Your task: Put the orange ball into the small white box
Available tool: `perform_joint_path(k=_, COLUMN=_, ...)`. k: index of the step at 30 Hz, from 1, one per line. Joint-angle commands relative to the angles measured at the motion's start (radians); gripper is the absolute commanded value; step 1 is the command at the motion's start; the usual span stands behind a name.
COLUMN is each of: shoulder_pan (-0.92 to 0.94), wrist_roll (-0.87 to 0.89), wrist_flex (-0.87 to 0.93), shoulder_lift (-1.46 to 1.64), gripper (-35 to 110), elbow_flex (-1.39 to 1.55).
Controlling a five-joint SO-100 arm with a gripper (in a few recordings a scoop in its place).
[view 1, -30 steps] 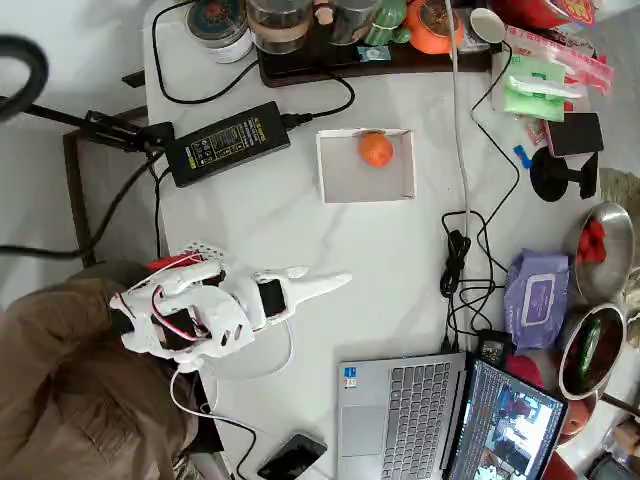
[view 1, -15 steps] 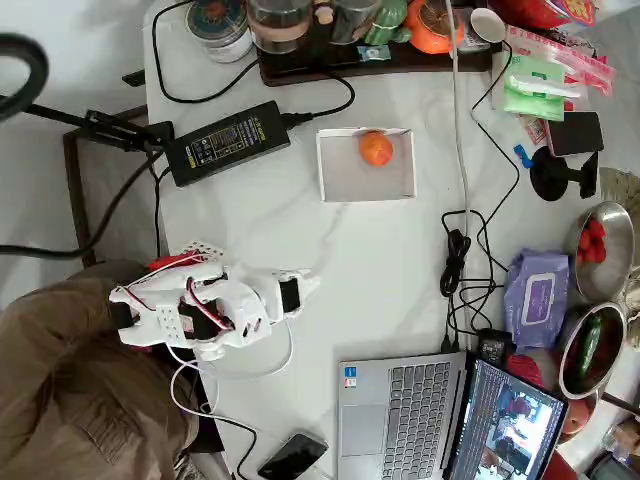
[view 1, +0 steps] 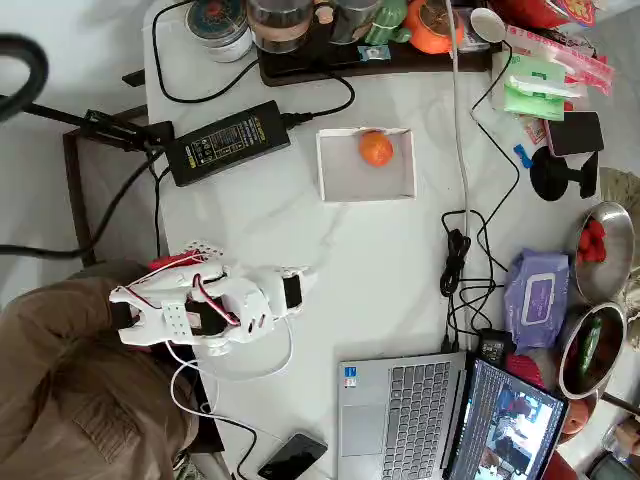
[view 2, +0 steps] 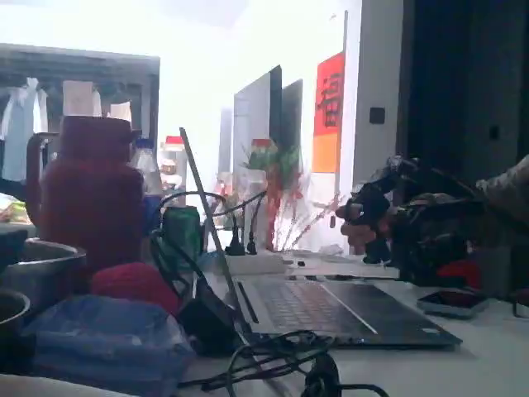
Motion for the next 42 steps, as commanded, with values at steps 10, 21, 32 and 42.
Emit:
perform_joint_path(k=10, shoulder_pan=-0.002, wrist_roll=-0.008, wrist_flex=-0.008, shoulder_lift=-0.005, gripper=-1, elbow_flex=0.103)
perform_joint_path(k=21, shoulder_pan=-0.002, wrist_roll=-0.006, wrist_flex=0.009, shoulder_lift=-0.005, gripper=-1, elbow_flex=0.103)
perform_joint_path(k=32, shoulder_pan=-0.002, wrist_roll=0.006, wrist_flex=0.009, shoulder_lift=-0.005, gripper=-1, elbow_flex=0.109)
perform_joint_path(k=42, shoulder_pan=0.000, wrist_roll=0.002, wrist_flex=-0.009, shoulder_lift=0.011, gripper=-1, elbow_flex=0.166)
